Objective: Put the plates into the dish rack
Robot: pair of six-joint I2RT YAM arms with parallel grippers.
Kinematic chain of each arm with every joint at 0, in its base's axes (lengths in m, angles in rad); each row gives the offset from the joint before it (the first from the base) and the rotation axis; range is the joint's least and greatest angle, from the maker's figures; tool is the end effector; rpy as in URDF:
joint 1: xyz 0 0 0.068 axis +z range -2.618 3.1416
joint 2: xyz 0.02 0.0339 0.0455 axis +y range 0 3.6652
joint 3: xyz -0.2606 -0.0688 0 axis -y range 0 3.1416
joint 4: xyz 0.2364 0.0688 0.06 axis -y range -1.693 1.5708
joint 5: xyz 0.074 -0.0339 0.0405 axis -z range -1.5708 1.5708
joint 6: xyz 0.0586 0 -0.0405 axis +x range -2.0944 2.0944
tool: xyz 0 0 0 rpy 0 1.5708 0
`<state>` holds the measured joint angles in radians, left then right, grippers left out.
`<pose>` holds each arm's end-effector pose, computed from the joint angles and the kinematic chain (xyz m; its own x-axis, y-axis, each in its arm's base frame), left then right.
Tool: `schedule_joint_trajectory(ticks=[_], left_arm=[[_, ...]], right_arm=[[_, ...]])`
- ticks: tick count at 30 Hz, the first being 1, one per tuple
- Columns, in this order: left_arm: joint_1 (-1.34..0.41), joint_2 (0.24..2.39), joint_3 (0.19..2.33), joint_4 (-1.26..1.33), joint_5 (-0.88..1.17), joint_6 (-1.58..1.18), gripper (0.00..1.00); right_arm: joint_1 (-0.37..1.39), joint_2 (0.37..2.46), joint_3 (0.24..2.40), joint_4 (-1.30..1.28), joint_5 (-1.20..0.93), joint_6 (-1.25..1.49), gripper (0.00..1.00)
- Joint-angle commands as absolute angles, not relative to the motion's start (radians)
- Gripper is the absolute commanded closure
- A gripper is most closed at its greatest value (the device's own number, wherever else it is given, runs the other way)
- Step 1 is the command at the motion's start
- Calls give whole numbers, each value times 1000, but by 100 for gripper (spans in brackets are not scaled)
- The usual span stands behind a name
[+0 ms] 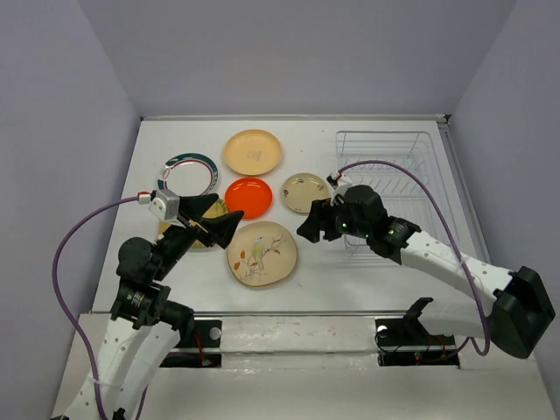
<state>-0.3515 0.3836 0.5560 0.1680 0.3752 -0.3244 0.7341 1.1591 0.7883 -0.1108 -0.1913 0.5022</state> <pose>0.1072 -0.0622 0.3536 0.0916 -0.3495 -0.9325 0.7110 0.6786 -0.1845 0.1962 0.1921 0.2617 -0.6782 0.0245 -0.7344 -0.5206 0.6893 0.5038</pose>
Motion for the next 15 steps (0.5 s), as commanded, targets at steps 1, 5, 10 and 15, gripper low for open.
schedule_joint_trajectory(ticks=[1,5,10,15], left_arm=[[-347,373,572,209,403,-299,1],[-348,368,575,199,403,-290,1],[-348,359,574,199,428,-276,1],[-348,354,572,201,431,-275,1]], right_arm=[[746,1228,841,-72,-164,497,27],[746,1313,894,-106,-178,469,30],[746,1445,966,-166,-224,443,29],[746,1514,996,-209,-178,436,24]])
